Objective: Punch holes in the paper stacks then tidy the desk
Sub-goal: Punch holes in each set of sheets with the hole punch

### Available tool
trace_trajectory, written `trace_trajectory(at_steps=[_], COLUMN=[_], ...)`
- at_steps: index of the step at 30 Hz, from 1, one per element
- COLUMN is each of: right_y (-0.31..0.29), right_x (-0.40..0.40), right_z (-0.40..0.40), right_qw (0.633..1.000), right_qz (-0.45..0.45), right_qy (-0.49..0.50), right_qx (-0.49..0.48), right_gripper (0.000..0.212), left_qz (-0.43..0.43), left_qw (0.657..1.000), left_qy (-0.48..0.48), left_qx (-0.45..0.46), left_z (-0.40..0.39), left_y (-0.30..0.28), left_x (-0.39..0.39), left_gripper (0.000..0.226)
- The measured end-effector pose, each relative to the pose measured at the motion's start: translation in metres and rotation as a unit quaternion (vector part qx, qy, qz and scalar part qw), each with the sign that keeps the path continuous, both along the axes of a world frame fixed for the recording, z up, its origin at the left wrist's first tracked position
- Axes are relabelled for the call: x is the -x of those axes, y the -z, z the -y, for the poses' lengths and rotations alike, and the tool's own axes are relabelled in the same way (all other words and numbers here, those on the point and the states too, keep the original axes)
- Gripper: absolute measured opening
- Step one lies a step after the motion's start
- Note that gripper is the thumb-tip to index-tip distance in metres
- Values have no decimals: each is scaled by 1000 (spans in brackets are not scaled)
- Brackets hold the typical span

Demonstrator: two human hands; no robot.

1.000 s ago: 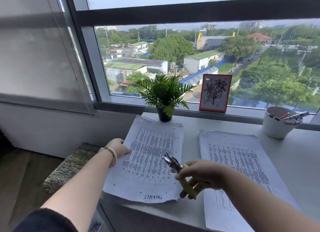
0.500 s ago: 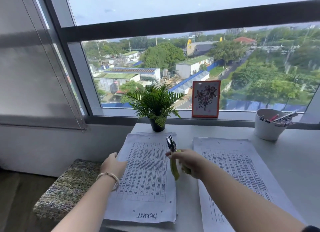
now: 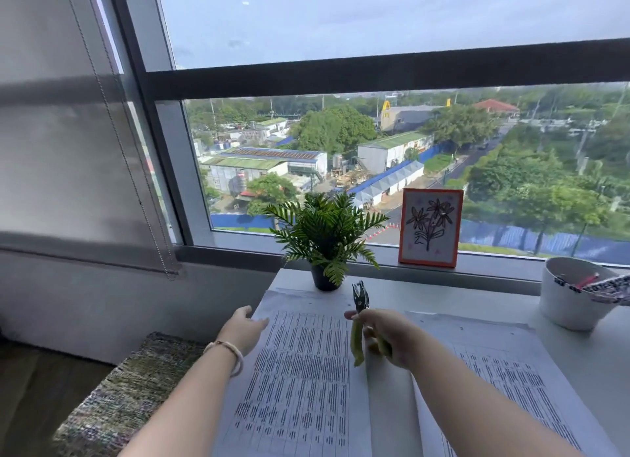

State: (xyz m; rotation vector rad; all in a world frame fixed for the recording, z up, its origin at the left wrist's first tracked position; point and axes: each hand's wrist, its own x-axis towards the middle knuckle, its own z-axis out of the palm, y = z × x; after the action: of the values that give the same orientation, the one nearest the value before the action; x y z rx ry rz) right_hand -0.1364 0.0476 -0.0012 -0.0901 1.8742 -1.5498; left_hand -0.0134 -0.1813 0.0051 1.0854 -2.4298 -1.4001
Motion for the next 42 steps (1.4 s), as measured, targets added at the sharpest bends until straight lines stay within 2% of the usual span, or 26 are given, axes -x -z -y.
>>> trace_trajectory(at_steps=[4, 9, 12, 16, 24, 26, 28, 29, 31, 32, 34, 36, 37, 39, 42], right_y=[3, -3, -2, -12, -26, -27, -32, -35, -44, -48, -50, -46, -42, -35, -27], right_x=[0, -11, -46, -99, -123, -123, -117, -113, -104, -99, -87, -80, -80, -81, -86], right_z=[2, -9, -32, -42, -37, -47, -65, -79, -115, -134, -175, -212, -228, -248, -256], right_qw=[1000, 999, 995, 992, 991, 992, 989, 985, 981, 983, 986, 984, 981, 977, 980], right_qz=[-6, 23, 84, 117, 111, 102, 101, 100, 67, 39, -28, -80, -95, -104, -95], right_qy=[-13, 35, 45, 33, 43, 39, 50, 64, 93, 108, 140, 160, 166, 174, 161], right_qx=[-3, 27, 17, 32, 60, 70, 99, 128, 156, 147, 86, 4, -28, -66, -70], right_gripper=[23, 24, 22, 23, 24, 24, 24, 23, 23, 23, 22, 22, 21, 19, 18], left_qz=[3, 10, 44, 73, 50, 64, 82, 69, 6, -30, -76, -68, -49, -13, -18], left_qw=[1000, 999, 998, 996, 998, 996, 984, 977, 974, 977, 985, 982, 977, 972, 975], left_qy=[-7, -24, -23, -22, -23, -17, 1, 13, 53, 81, 132, 170, 190, 213, 201], left_qx=[-11, 19, 50, 49, 32, 66, 161, 203, 221, 195, 78, -46, -80, -100, -91], left_z=[6, 12, 13, 11, 2, -1, -12, -24, -57, -77, -123, -162, -179, -208, -232], left_y=[5, 7, 10, 9, 7, 3, -2, -7, -16, -18, -20, -9, -1, 11, 16], left_x=[3, -6, -19, -25, -26, -29, -33, -35, -40, -42, -48, -46, -42, -34, -20], left_gripper=[65, 65, 64, 66, 68, 69, 67, 64, 54, 51, 47, 57, 64, 59, 50])
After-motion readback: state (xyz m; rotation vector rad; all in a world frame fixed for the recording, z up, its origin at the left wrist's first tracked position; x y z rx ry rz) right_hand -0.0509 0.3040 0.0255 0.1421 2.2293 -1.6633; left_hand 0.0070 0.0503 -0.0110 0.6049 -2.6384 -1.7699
